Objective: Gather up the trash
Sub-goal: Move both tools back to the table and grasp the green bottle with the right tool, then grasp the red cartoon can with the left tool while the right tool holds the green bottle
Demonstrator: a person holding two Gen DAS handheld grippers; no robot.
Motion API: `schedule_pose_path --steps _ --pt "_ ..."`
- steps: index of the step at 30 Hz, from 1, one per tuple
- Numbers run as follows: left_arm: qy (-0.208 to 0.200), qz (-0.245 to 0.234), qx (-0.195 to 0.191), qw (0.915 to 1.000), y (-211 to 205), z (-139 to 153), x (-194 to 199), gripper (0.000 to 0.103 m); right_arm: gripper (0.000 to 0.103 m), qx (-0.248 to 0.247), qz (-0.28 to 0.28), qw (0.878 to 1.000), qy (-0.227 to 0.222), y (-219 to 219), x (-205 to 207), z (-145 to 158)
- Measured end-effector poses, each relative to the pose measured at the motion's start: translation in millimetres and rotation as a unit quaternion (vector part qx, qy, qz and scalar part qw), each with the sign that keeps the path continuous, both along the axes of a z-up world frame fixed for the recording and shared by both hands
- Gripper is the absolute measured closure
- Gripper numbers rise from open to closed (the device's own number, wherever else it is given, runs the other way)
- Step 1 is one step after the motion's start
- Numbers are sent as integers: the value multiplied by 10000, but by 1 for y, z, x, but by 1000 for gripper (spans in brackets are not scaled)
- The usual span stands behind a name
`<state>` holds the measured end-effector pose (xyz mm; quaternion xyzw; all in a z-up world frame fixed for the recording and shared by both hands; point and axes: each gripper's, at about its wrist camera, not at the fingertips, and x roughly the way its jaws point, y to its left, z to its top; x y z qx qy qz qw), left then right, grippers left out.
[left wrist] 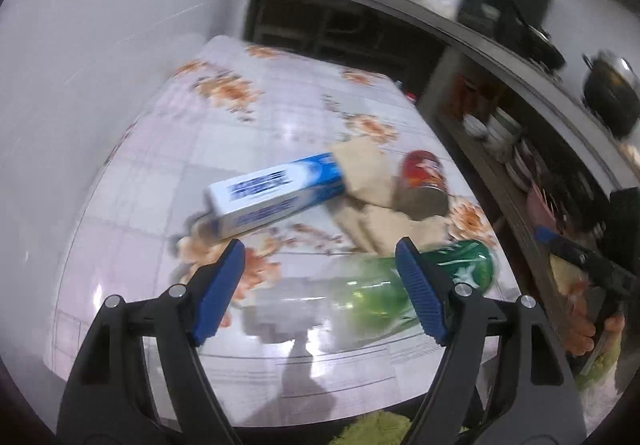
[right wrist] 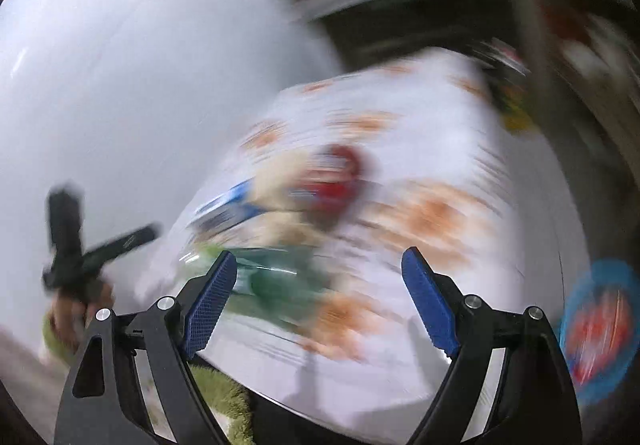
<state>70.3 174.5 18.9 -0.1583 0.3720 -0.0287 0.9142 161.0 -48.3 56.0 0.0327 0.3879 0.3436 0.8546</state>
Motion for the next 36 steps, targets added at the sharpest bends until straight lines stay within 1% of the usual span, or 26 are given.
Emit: schedule_pose_path --steps 1,2,3,4,5,7,8,10,12,15,16,17,18,20,21,23,26,28,31,36 --pt "-9 57 -82 9999 4 -3 1 30 20 -220 316 9992 -109 21 1 4" --pt "-23 127 -163 9998 11 -6 1 30 16 -535 676 9959 -262 46 -1 6" --pt "-41 197 -210 9996 17 -9 -1 30 15 -1068 1240 9850 -541 83 -6 7" --pt "-52 246 -226 9994 19 -12 -1 30 15 -1346 1541 9762 -720 100 -10 5" --pt "-70 304 -239 9992 24 -13 -1 30 15 -1777 1980 9587 -1001 127 -16 0" --pt "-97 371 -280 9989 32 -17 0 30 15 -2312 2398 9347 -1243 153 -19 -12" --pt "-100 394 -310 9987 36 -19 -1 30 15 -2606 2578 9210 -1316 167 -18 -20" --pt "-104 436 -378 9983 43 -23 -1 30 15 -2836 2750 9102 -1244 181 -12 -32" --pt "-109 478 -437 9978 49 -26 -1 30 15 -2972 2879 9046 -1022 189 -2 -42" --pt "-124 521 -512 9973 57 -29 -4 30 15 -3092 2949 9002 -843 195 0 -49" --pt "-128 537 -537 9970 59 -30 -5 30 19 -3123 2981 8983 -812 198 -3 -52" --pt "-126 544 -562 9969 61 -32 -5 30 25 -3148 3014 8966 -782 199 -6 -56" --pt "-122 545 -585 9967 62 -33 -4 30 26 -3199 2984 8953 -844 200 -11 -59" --pt "-113 541 -614 9966 61 -33 -4 30 34 -3294 2911 8932 -948 198 -22 -62" --pt "-120 528 -627 9966 60 -33 -4 30 34 -3290 2868 8947 -951 199 -23 -63" --pt "-155 489 -626 9967 58 -32 -5 30 34 -3207 2726 9029 -872 193 -32 -62" --pt "-229 411 -597 9971 53 -29 -5 30 34 -3219 2476 9094 -897 180 -41 -62" --pt "-255 331 -623 9972 48 -27 -2 30 34 -3234 2232 9153 -887 167 -51 -62" --pt "-289 168 -659 9973 38 -24 3 30 34 -3180 1917 9255 -748 146 -60 -61" --pt "-324 -275 -688 9967 10 -17 20 30 34 -3179 1199 9394 -447 101 -71 -59"
